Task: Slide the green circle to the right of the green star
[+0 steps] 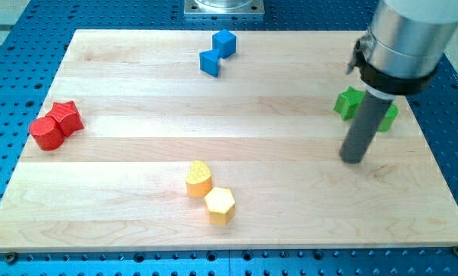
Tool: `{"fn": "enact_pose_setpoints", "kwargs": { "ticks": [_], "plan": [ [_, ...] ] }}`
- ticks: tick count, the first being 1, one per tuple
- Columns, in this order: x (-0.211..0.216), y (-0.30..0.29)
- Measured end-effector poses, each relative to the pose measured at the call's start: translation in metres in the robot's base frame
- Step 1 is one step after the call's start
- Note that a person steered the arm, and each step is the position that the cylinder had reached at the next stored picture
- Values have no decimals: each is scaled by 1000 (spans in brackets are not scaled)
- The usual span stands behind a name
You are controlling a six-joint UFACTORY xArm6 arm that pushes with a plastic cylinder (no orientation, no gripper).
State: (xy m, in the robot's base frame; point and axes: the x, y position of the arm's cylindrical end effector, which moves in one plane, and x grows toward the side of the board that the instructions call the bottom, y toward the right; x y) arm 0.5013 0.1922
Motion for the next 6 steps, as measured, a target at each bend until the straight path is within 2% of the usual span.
{"fn": "enact_pose_setpoints", "kwargs": {
  "ticks": [1,2,4,5,6],
  "plan": [
    [-27,71],
    [-56,50],
    [-30,52],
    [-30,49],
    [-62,-73]
  ]
}}
